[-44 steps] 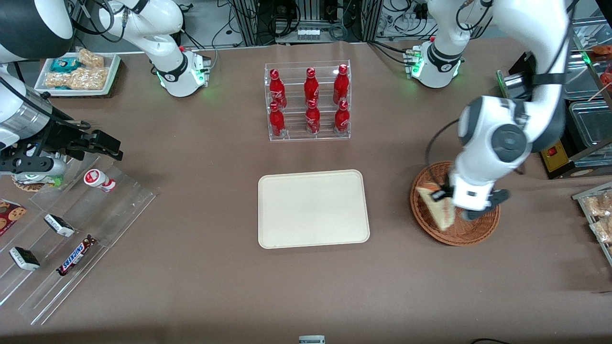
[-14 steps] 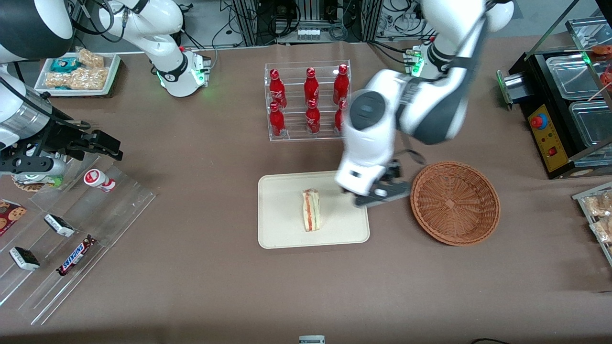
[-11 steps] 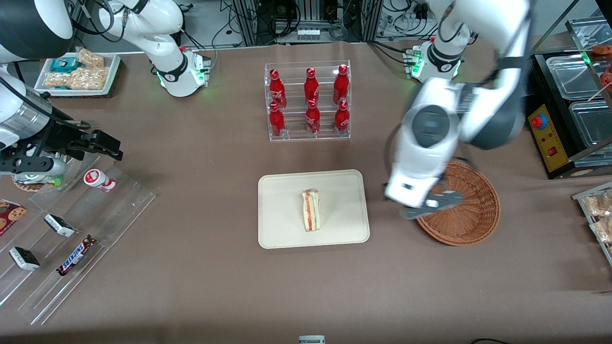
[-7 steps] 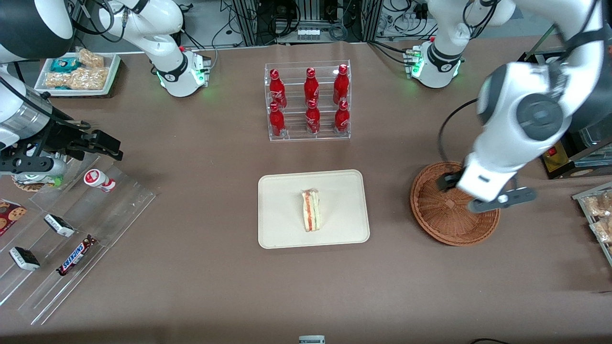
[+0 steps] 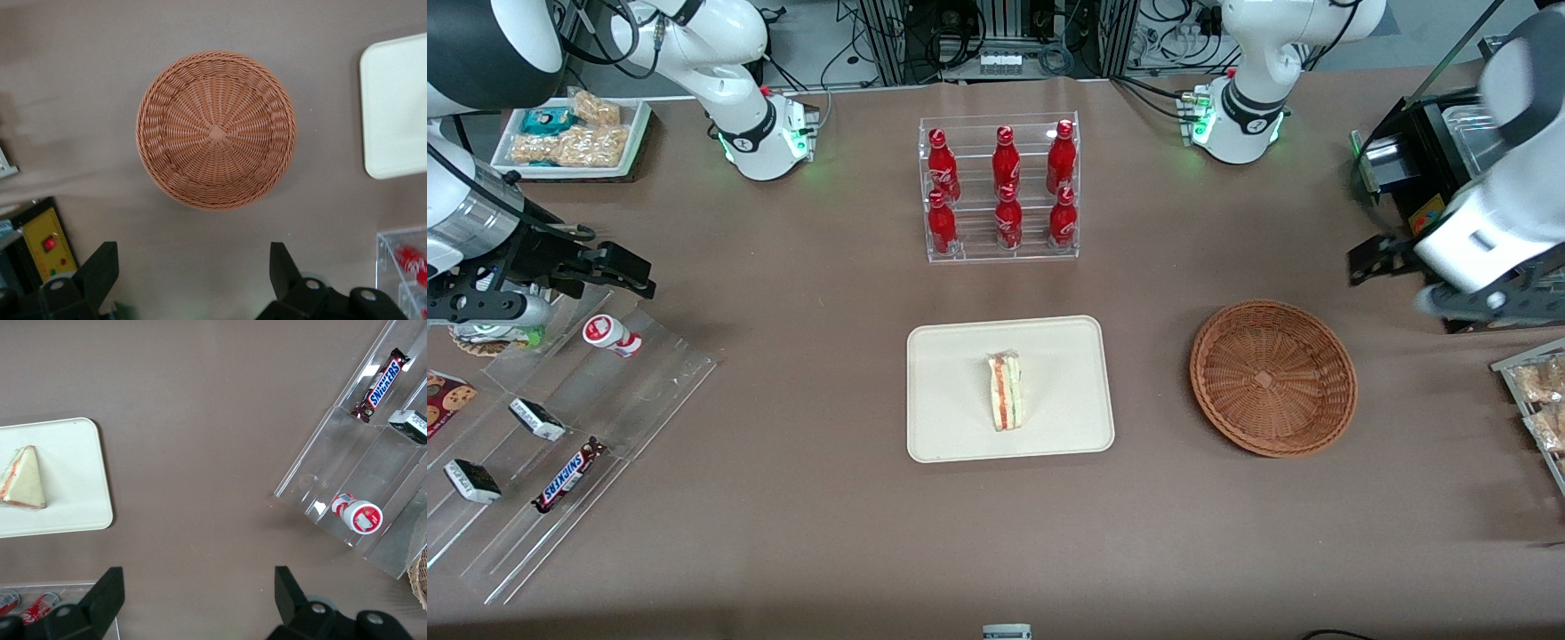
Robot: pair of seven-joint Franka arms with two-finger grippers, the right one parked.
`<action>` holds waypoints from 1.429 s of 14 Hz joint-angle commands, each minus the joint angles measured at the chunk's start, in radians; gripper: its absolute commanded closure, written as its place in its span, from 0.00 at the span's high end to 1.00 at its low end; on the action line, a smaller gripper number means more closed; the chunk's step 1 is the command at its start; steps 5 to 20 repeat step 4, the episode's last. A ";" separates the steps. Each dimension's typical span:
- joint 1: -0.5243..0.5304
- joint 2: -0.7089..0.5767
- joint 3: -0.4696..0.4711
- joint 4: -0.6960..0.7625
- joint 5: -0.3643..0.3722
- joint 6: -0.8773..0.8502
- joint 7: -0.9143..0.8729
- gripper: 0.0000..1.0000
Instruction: Place sandwich from basket to tray
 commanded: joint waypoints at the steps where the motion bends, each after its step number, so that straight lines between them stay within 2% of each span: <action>1: 0.032 -0.032 -0.019 0.042 -0.016 -0.022 0.067 1.00; 20: 0.036 -0.026 -0.019 0.062 -0.009 -0.013 0.058 1.00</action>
